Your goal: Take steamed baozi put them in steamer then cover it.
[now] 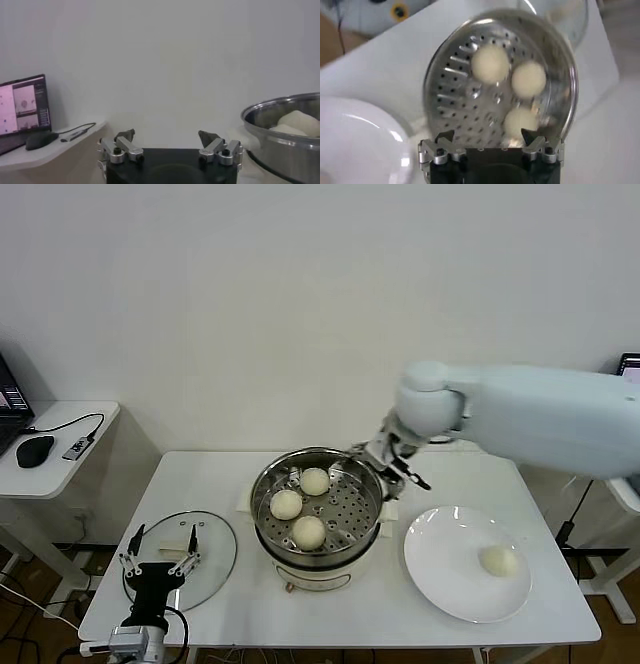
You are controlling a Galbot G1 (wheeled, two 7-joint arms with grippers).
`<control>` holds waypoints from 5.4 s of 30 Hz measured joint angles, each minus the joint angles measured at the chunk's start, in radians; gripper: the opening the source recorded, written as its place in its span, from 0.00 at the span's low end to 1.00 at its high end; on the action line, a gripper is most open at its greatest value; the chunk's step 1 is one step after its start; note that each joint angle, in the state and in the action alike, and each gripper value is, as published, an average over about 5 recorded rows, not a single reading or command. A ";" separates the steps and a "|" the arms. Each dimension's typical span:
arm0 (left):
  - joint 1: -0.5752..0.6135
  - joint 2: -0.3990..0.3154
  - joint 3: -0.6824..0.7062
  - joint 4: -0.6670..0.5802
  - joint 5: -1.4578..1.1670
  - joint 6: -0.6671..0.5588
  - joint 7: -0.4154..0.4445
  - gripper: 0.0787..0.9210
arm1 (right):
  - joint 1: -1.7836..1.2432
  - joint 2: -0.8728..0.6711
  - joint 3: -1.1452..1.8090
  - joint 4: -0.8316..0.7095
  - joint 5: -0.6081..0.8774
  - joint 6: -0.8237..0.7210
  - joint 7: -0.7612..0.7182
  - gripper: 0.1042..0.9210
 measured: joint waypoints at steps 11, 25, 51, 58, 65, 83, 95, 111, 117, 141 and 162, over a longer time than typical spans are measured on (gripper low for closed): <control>0.004 0.012 0.005 0.011 0.001 -0.006 0.003 0.88 | -0.133 -0.275 0.040 0.024 -0.048 -0.135 -0.020 0.88; 0.006 0.009 0.004 0.036 0.007 -0.012 0.004 0.88 | -0.603 -0.427 0.384 -0.086 -0.224 -0.081 -0.050 0.88; 0.007 0.002 0.005 0.050 0.016 -0.011 0.007 0.88 | -0.939 -0.347 0.666 -0.309 -0.380 -0.048 -0.011 0.88; 0.009 0.001 0.004 0.045 0.018 -0.011 0.006 0.88 | -0.969 -0.320 0.696 -0.334 -0.388 -0.050 -0.004 0.85; 0.010 -0.002 0.004 0.043 0.022 -0.011 0.006 0.88 | -0.986 -0.305 0.714 -0.347 -0.393 -0.052 0.001 0.74; 0.008 0.001 0.008 0.032 0.024 -0.008 0.006 0.88 | -0.876 -0.309 0.671 -0.304 -0.321 -0.083 -0.010 0.58; 0.003 0.007 0.017 0.034 0.021 -0.008 0.006 0.88 | -0.421 -0.242 0.418 -0.185 -0.055 -0.194 0.012 0.60; 0.000 0.006 0.010 0.032 0.015 -0.010 0.006 0.88 | -0.118 0.055 0.182 -0.140 0.356 -0.380 0.163 0.61; 0.001 0.000 0.005 0.031 0.014 -0.011 0.005 0.88 | -0.139 0.159 0.141 -0.185 0.403 -0.412 0.212 0.61; -0.008 -0.013 0.014 0.047 0.015 -0.020 0.003 0.88 | -0.277 0.284 0.093 -0.266 0.390 -0.454 0.290 0.62; -0.033 -0.005 0.017 0.070 0.011 -0.017 0.008 0.88 | -0.244 0.159 0.195 -0.113 0.383 -0.454 0.342 0.88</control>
